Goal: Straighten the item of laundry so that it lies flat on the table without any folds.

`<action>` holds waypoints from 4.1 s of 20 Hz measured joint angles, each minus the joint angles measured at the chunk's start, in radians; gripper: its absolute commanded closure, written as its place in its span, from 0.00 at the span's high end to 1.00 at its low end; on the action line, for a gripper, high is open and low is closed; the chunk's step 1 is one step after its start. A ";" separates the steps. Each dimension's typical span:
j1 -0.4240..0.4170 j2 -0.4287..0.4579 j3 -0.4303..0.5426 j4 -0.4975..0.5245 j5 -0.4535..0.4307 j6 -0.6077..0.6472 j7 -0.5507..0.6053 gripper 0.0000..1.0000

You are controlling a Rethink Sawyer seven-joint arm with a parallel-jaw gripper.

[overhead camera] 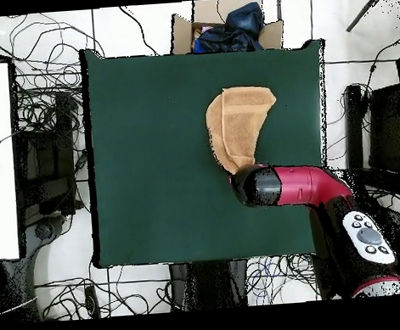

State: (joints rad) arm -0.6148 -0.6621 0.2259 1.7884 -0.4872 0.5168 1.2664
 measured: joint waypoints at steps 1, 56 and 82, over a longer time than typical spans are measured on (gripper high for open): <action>0.000 0.000 0.002 0.000 0.000 0.003 0.000 0.00; -0.037 0.016 0.109 0.247 -0.076 0.086 0.000 0.00; -0.019 0.077 0.109 0.247 -0.076 0.086 0.000 1.00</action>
State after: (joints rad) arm -0.6340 -0.5854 0.3346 2.0356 -0.5630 0.6029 1.2662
